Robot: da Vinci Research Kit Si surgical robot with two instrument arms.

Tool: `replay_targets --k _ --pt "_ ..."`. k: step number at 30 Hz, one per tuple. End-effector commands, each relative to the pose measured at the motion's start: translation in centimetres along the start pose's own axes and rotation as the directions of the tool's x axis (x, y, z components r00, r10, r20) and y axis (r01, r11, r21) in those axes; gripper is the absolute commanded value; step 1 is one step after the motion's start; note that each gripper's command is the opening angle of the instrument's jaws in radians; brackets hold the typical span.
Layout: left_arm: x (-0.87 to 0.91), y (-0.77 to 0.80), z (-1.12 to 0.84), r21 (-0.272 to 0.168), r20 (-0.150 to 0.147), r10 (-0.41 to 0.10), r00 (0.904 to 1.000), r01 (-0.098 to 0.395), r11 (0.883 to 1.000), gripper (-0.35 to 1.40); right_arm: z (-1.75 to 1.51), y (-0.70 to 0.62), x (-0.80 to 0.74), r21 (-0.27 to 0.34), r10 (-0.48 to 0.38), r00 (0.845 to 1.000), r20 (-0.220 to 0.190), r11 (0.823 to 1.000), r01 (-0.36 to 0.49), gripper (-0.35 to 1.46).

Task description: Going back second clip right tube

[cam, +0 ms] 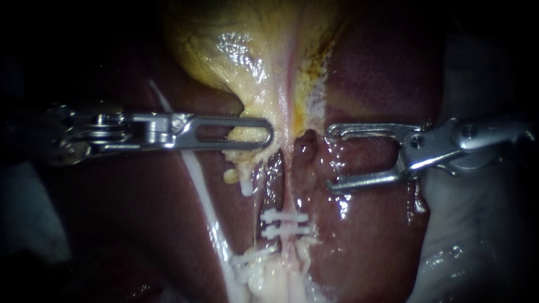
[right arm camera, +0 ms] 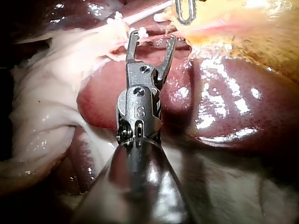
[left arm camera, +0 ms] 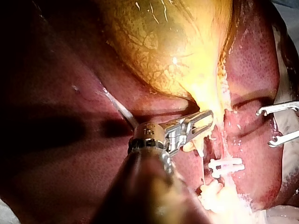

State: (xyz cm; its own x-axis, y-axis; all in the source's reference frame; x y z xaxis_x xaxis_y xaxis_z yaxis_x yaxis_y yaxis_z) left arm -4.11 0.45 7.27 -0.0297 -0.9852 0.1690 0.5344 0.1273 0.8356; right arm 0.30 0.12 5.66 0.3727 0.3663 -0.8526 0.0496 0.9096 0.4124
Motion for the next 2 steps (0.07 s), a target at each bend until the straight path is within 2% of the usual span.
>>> replay_targets --k 1,2 --pt "-0.01 -0.01 -0.02 0.001 0.000 0.000 1.0000 0.000 1.000 -0.35 0.00 -0.01 0.00 0.000 0.008 1.000 0.000 1.000 -0.008 0.49" --pt "-0.01 -0.01 -0.02 0.001 0.000 0.000 1.0000 0.000 1.000 -0.35 0.00 -0.01 0.00 0.000 0.014 1.000 0.000 1.000 -0.014 0.49"
